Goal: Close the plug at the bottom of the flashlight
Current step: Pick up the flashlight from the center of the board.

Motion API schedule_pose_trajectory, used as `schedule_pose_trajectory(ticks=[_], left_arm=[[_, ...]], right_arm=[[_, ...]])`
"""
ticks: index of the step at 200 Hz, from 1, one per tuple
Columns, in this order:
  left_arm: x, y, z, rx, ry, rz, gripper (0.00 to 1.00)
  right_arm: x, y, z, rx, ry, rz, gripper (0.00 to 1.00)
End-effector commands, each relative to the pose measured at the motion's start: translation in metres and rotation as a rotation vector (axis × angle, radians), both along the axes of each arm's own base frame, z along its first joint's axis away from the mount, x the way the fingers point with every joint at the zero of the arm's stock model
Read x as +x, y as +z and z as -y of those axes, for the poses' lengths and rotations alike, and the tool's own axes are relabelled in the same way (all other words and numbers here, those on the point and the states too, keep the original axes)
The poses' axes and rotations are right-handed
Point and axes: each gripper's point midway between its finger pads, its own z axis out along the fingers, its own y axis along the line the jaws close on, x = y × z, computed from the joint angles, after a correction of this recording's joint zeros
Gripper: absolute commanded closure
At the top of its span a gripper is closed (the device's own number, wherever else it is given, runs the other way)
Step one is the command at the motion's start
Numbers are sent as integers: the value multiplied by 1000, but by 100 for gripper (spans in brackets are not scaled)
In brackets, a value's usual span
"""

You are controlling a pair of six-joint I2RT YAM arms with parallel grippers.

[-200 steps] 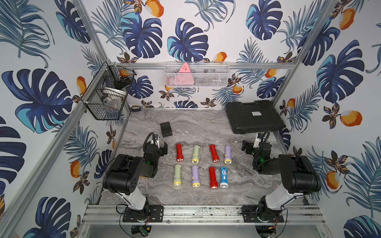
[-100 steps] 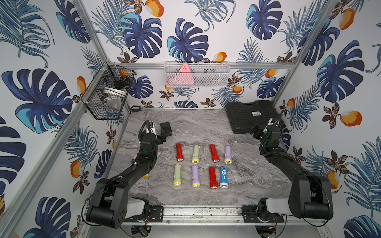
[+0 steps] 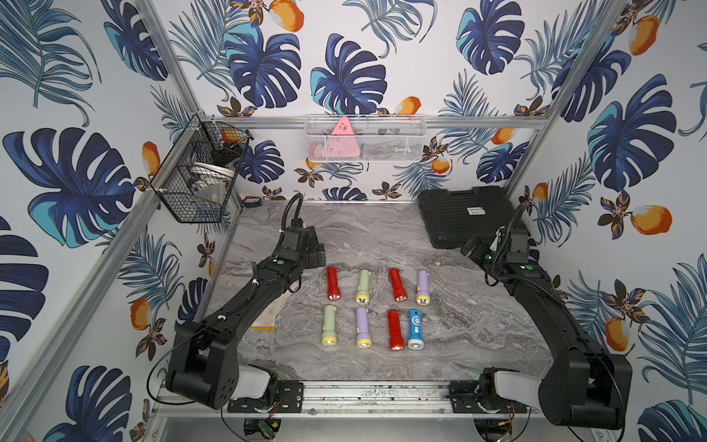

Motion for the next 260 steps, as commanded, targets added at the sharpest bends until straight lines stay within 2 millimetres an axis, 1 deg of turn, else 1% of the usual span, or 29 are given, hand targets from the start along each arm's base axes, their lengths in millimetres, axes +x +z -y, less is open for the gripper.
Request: schedule_pose_trajectory(ticks=[1,9,43,66,91,120,135,174,225,243,260], left_arm=[[-21,-27,18,-5,-24,-163,5],[-20,-34,25,8,-37,-183,9],[-20,-60,51,102,-81,-262,12],[-19,-74,61,127,-93,-303,14],[-17,-90,63,140,-78,-342,17],[-18,-107,59,170,-61,-372,21],[-17,-114,63,159,-70,-381,23],[-7,-126,74,112,-66,-386,30],[-4,-141,70,145,-46,-401,36],[-4,-146,69,156,-41,-409,40],[-6,-151,67,168,-39,-421,47]], right_arm=[[-21,-18,-16,21,56,-110,0],[-24,-21,-19,4,70,-123,0],[-31,-33,-26,-45,114,-165,0],[-30,-37,-28,-60,124,-179,0],[-28,-39,-31,-49,138,-187,0],[-29,-40,-32,-54,141,-187,0],[-28,-37,-33,-53,145,-180,0],[-29,-37,-35,-55,154,-182,0],[-29,-36,-37,-65,161,-181,0],[-29,-37,-37,-65,162,-180,0],[-29,-37,-38,-66,165,-183,0]])
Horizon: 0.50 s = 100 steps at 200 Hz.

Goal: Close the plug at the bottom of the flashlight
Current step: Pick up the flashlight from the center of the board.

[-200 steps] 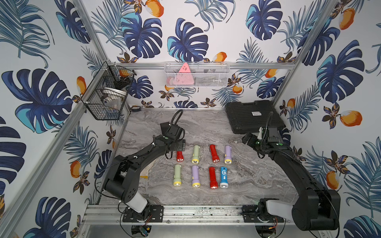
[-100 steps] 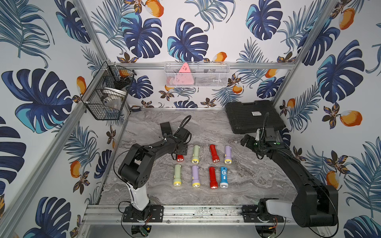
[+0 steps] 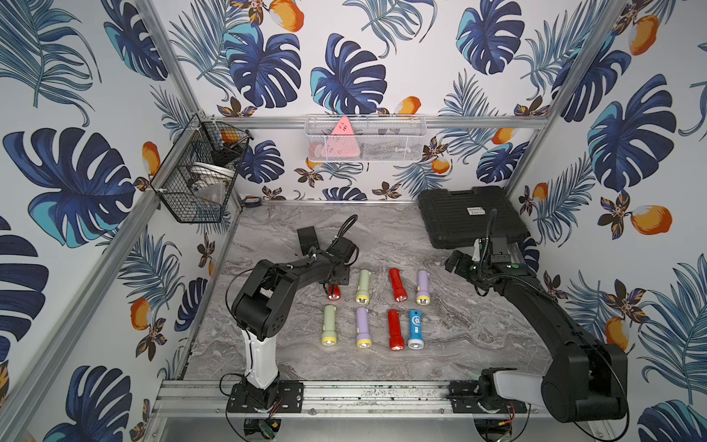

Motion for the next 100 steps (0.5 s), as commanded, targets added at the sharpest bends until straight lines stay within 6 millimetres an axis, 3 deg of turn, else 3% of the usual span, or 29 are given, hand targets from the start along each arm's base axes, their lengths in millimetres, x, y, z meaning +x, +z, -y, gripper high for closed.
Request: schedule_pose_trajectory(ticks=[1,53,84,100], left_arm=[[-12,-14,-9,48,10,-58,47],[-13,-10,-12,63,-1,-55,72],[-6,8,-10,64,-21,-26,86],[2,26,-5,56,-40,11,94]], right_arm=[[-1,2,0,-7,5,-1,0],[0,4,-1,-10,4,0,0],[3,7,-3,0,8,2,0],[6,12,-5,13,10,11,0]])
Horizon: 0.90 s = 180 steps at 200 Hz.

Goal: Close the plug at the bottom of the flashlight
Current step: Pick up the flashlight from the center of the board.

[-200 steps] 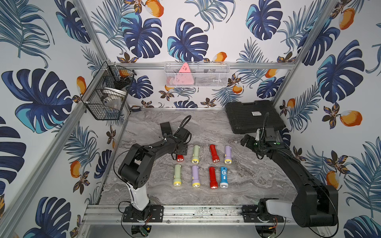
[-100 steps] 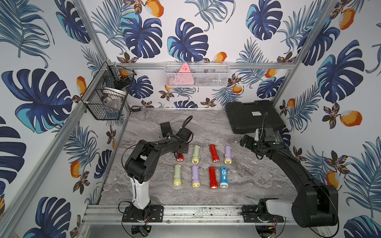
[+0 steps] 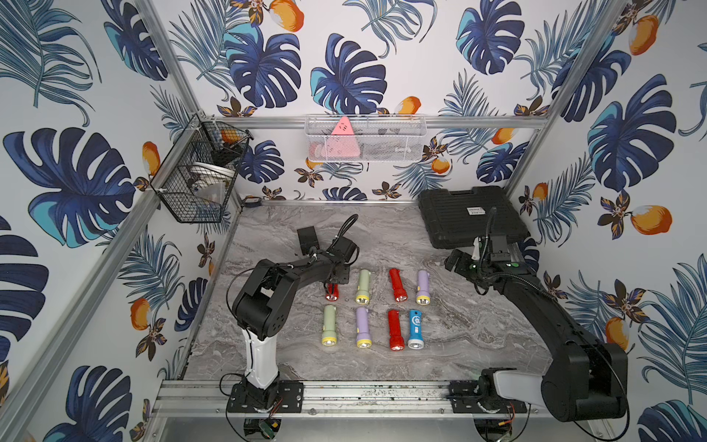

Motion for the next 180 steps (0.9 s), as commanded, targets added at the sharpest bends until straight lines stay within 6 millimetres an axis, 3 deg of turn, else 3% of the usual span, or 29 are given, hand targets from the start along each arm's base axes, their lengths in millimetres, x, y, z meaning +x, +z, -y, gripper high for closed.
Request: schedule_pose_trajectory(ticks=[1,12,47,80,114,119,132,160,180], left_arm=[[2,22,-1,20,-28,12,94],[10,38,3,4,-41,48,100],[33,104,33,-133,-140,204,100],[40,164,57,-280,-249,415,100],[21,221,78,-424,-456,755,100],[16,227,78,-436,-479,813,100],[6,242,77,-450,-525,953,100],[-12,262,75,-448,-600,1158,100],[-18,271,63,-438,-547,1267,100]], right_arm=[[4,7,-3,15,4,8,0],[6,11,-5,24,11,15,0],[18,26,-17,67,41,46,0],[27,42,-35,124,88,83,0],[31,55,-69,161,193,102,0],[36,68,-74,162,207,131,0],[35,76,-87,167,244,146,0],[29,92,-112,221,323,178,0],[20,101,-129,256,377,190,0]])
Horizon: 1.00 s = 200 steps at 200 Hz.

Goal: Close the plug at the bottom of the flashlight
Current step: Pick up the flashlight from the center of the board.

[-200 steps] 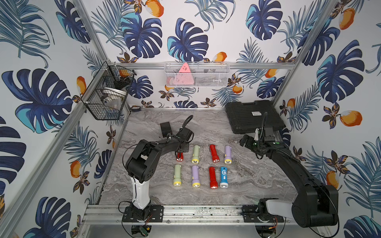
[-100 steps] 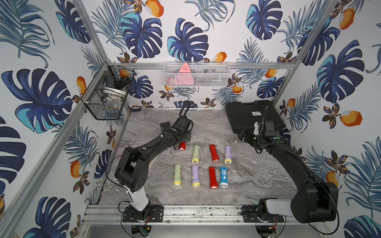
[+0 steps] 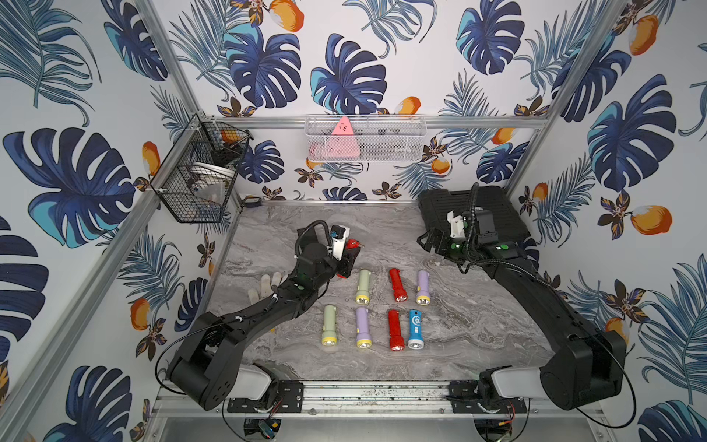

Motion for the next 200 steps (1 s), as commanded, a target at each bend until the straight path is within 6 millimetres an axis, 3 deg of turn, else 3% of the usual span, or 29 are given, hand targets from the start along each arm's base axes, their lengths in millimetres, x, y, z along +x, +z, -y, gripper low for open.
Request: schedule_pose_trajectory(ticks=[1,21,59,123,143,200], left_arm=[[-8,74,-7,-110,21,347,100],[-15,78,-16,-93,76,453,100],[-26,74,-10,21,119,586,100],[-17,65,-7,107,205,624,100],[-20,62,6,82,135,612,100],[-53,52,44,-61,-205,437,100]], right_arm=[[-6,19,-21,60,70,40,0],[-16,24,-36,79,110,40,0],[-28,33,-57,123,165,53,0],[-32,38,-80,229,240,21,0],[-31,40,-87,246,264,19,0],[-27,51,-91,133,400,161,0]])
